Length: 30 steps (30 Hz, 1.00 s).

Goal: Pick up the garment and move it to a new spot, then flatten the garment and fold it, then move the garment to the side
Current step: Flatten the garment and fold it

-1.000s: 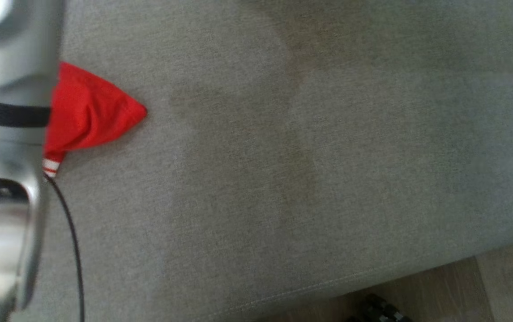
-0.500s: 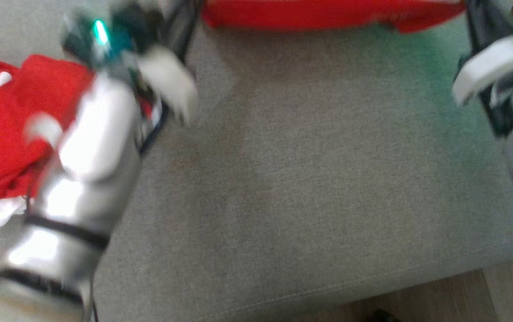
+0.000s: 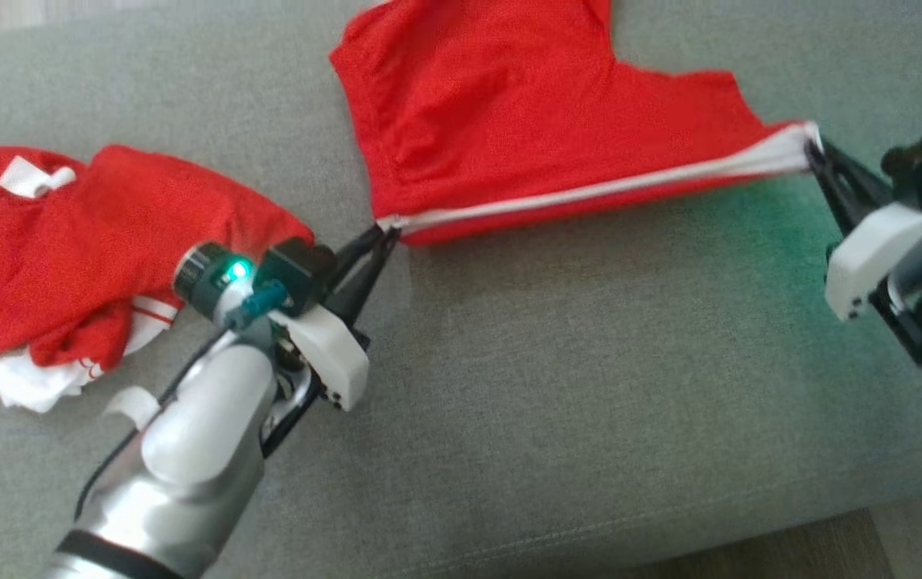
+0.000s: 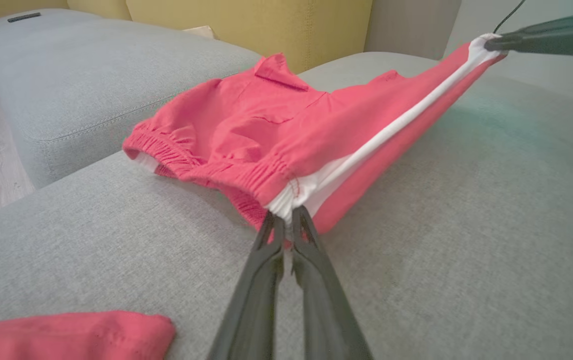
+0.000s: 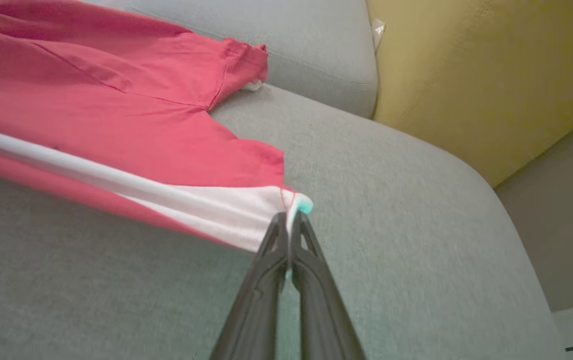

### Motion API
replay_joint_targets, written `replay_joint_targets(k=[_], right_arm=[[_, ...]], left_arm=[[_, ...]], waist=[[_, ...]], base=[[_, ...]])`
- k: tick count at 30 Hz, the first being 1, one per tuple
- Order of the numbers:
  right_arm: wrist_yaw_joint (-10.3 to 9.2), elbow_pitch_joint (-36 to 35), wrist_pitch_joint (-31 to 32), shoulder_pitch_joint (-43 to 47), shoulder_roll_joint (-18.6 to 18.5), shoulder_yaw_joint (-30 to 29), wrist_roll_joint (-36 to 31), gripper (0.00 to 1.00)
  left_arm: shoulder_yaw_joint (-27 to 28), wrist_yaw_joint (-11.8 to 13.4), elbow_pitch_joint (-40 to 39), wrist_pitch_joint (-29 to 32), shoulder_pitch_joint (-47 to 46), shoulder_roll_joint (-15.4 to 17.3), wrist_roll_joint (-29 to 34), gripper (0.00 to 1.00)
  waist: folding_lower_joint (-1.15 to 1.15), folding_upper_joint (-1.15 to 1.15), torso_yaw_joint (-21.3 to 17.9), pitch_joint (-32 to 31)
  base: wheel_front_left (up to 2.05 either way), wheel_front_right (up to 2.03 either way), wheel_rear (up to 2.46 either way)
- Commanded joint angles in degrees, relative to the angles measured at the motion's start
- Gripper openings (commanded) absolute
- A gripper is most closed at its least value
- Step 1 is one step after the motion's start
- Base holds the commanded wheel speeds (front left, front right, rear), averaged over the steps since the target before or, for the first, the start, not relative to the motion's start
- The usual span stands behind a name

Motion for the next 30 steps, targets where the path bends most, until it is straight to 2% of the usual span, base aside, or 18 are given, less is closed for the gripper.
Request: replay_joint_targets(k=[1,7,17,27,30], right_arm=[[-0.06,-1.2,0.7,1.8,-2.7,0.3,1.1,0.0],[-0.06,-5.0,5.1,6.9,-5.5,2.1,4.6,0.0],[-0.06,-12.1,9.6,16.5,-8.4,1.4,8.4,0.0],[-0.06,-19.0,14.0,25.0,-11.8,-1.6,9.7,0.0],[-0.06,-23.3,16.0,29.0,-13.7,-4.5,9.8,0.0]], left_arm=[[2.1,0.5,-1.8,-0.4,-0.7,1.7,-0.3,0.0],[2.4,1.4,-3.5,-0.4,3.0,1.0,-0.6,0.0],[3.2,2.6,-7.3,-0.4,11.5,-0.1,-1.7,0.0],[3.3,3.6,-11.0,-0.4,19.2,0.5,-2.3,0.0],[2.9,4.0,-13.1,-0.4,22.2,0.6,-2.6,0.0]], waist=[[0.01,0.0,-0.2,-0.9],[0.01,0.0,-1.0,-3.8],[0.01,0.0,-1.2,-10.1],[0.01,0.0,-0.2,-14.5],[0.01,0.0,0.0,-15.2]], base=[[0.0,0.0,0.0],[0.0,0.0,0.0],[0.0,0.0,0.0],[0.0,0.0,0.0],[0.0,0.0,0.0]])
